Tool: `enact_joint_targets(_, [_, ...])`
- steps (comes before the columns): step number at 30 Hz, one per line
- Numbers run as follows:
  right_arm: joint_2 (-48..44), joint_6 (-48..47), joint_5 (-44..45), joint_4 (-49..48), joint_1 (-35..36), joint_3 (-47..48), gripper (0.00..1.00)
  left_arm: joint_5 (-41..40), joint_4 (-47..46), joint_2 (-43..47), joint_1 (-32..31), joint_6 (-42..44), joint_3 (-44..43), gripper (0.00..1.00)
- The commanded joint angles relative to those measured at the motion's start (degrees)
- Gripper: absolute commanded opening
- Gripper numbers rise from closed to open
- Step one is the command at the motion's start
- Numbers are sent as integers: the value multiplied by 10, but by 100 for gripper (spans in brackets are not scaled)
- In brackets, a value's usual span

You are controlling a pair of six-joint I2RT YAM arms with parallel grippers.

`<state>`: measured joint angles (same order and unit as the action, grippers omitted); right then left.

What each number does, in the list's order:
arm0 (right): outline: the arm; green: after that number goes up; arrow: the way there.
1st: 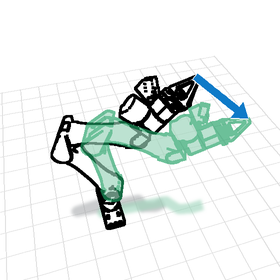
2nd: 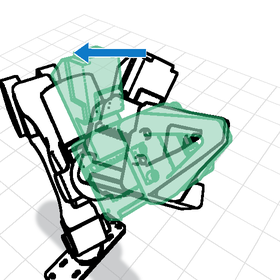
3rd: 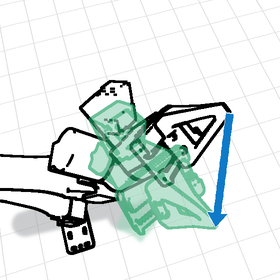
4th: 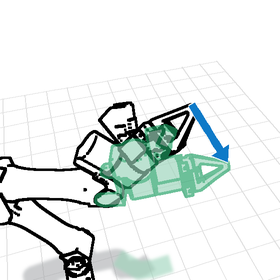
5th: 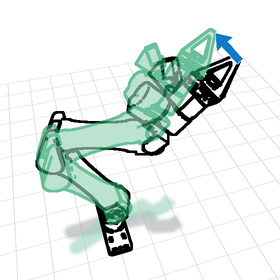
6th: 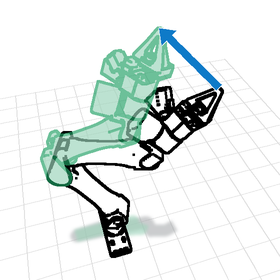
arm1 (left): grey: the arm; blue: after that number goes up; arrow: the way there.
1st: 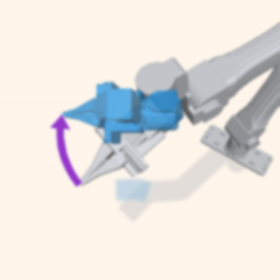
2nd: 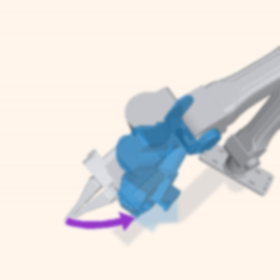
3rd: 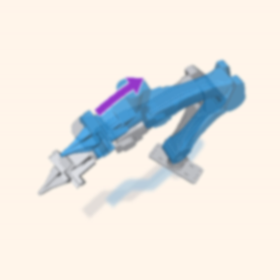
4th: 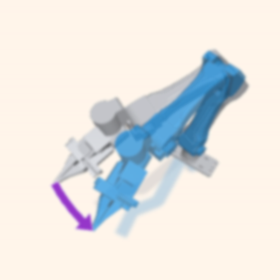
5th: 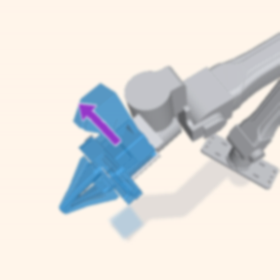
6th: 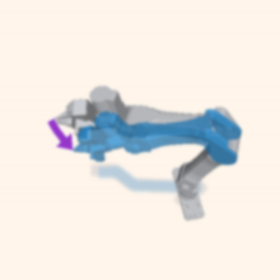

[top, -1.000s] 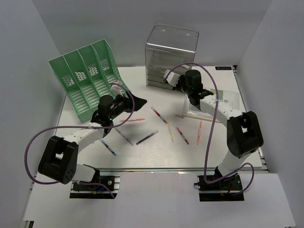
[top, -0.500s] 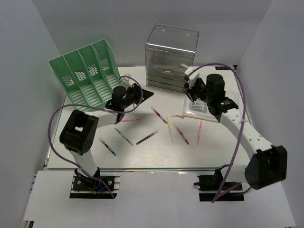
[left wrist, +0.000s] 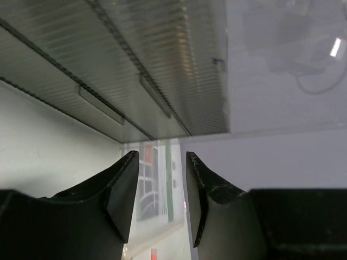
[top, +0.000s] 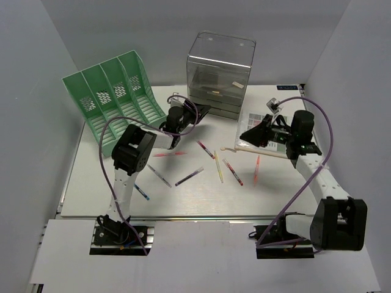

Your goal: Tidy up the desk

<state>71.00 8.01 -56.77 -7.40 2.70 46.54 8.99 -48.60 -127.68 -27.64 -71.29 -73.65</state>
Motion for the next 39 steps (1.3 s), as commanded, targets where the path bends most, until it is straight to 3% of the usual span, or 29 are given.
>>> enact_joint_targets(1, [-55,61,-117,-112,-13,-36,28,-49,-29,-17,-10,-19,-40,49])
enact_joint_targets(13, [-79,44,-132,-126,-49,-58,26,-115,-84,-84,-32,-35,-95,47])
enact_joint_targets(39, [-85,71,-147,-155,-82,-70,26,-152,-53,-137,-37,-51,-161,36])
